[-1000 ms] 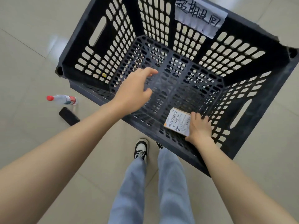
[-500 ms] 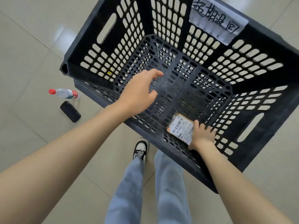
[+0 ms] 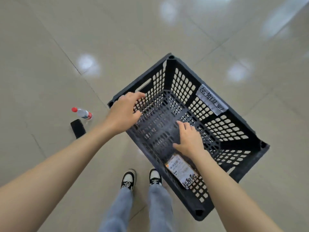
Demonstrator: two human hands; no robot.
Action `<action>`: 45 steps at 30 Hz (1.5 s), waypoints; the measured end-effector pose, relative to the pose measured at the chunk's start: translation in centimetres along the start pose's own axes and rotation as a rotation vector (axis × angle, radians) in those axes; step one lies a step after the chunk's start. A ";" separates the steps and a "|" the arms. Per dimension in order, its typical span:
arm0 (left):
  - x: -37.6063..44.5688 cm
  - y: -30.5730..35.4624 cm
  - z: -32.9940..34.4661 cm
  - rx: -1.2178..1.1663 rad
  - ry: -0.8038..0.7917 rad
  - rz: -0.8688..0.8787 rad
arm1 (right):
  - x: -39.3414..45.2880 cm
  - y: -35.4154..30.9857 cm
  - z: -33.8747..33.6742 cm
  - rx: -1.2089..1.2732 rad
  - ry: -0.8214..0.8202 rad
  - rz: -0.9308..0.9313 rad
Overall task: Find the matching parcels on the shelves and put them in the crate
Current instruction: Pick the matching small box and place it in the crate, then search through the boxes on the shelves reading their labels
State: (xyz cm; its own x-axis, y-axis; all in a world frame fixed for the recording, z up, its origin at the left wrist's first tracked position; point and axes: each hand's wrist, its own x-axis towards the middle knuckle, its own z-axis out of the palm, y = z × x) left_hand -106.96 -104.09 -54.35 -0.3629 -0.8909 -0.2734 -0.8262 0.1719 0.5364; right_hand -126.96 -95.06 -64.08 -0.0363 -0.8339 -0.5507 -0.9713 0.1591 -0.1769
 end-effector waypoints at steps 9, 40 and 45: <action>-9.8 -3.1 -17.6 0.050 0.344 -0.162 | -1.9 -15.1 -17.1 -0.205 0.323 -0.431; -88.5 -30.3 -39.0 0.418 1.265 -1.368 | -49.6 -97.3 -3.1 -0.332 0.438 -2.018; -98.1 -33.8 -39.0 0.451 1.329 -1.556 | -55.7 -106.1 2.8 -0.265 0.371 -2.159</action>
State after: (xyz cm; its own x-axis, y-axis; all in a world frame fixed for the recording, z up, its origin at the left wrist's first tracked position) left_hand -26.65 -38.90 -14.51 0.8581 -0.0227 0.5130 -0.1683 -0.9563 0.2393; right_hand -21.19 -64.05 -16.91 0.8291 0.3730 0.4165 0.4210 -0.9067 -0.0260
